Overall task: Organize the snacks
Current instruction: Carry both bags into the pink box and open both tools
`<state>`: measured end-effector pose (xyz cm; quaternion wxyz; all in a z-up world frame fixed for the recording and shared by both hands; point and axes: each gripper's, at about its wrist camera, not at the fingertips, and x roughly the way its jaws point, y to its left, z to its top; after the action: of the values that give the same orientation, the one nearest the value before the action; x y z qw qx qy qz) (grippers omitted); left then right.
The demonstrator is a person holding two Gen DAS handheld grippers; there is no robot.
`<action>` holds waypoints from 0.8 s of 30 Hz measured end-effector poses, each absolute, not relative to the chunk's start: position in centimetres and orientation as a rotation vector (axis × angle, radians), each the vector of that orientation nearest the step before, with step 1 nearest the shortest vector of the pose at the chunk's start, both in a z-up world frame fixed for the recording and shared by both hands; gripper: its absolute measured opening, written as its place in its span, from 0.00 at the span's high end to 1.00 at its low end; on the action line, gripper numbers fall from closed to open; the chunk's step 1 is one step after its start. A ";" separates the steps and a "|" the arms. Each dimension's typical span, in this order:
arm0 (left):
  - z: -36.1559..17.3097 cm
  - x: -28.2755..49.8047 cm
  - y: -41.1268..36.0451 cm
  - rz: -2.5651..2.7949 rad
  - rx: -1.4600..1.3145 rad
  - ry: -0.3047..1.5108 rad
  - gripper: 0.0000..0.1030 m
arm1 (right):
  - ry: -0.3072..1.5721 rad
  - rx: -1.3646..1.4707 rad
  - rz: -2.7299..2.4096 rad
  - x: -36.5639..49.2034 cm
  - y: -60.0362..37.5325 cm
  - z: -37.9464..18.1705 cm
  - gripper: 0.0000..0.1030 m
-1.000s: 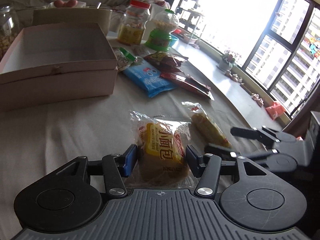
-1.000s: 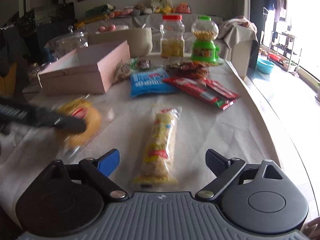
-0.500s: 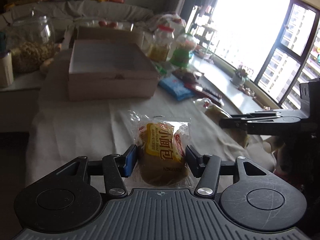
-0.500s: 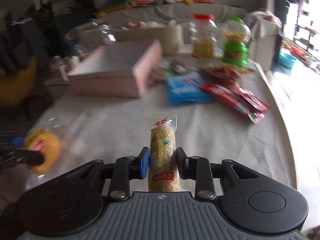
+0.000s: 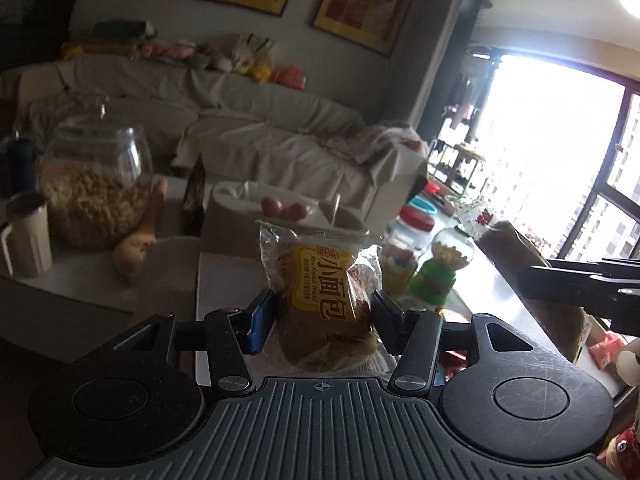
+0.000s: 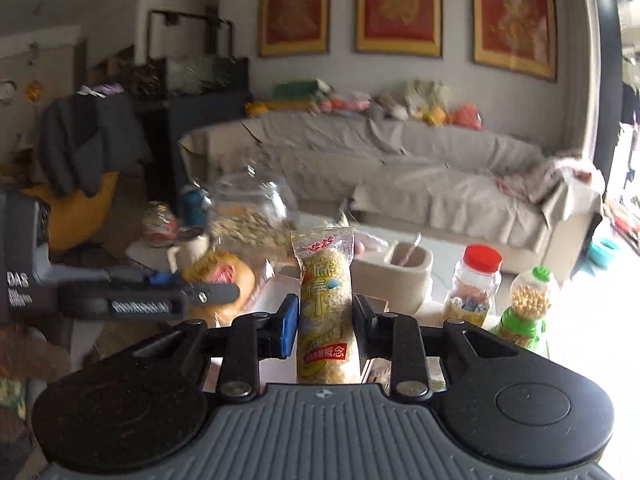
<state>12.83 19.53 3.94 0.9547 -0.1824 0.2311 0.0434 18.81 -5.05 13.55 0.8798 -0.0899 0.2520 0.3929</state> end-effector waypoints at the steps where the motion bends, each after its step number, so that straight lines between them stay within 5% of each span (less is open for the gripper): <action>1: 2.7 13.8 20.1 0.058 -0.400 0.485 0.43 | 0.556 -0.184 0.816 20.1 -4.2 12.9 0.72; 4: -0.9 16.1 21.6 -0.042 -0.494 0.528 0.43 | 0.629 -0.193 0.826 23.3 -1.3 10.1 0.72; 9: -3.1 18.0 21.0 0.070 -0.217 0.528 0.45 | 0.778 -0.178 0.819 28.0 2.5 4.4 0.72; 13: -2.9 17.5 24.9 0.079 -0.475 0.476 0.45 | 0.856 -0.128 0.853 30.5 3.1 1.3 0.71; 18: -1.1 14.8 24.5 0.090 -0.510 0.394 0.45 | 0.691 -0.116 0.819 31.3 -0.8 2.1 0.43; 24: -1.7 11.5 18.3 -0.094 -0.525 0.419 0.45 | 0.797 0.023 0.653 34.7 -6.1 -0.1 0.43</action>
<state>11.46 18.30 -1.69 0.9431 -0.2575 0.2053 -0.0460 34.74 -6.07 -0.09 0.8702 0.0109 0.3810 0.3122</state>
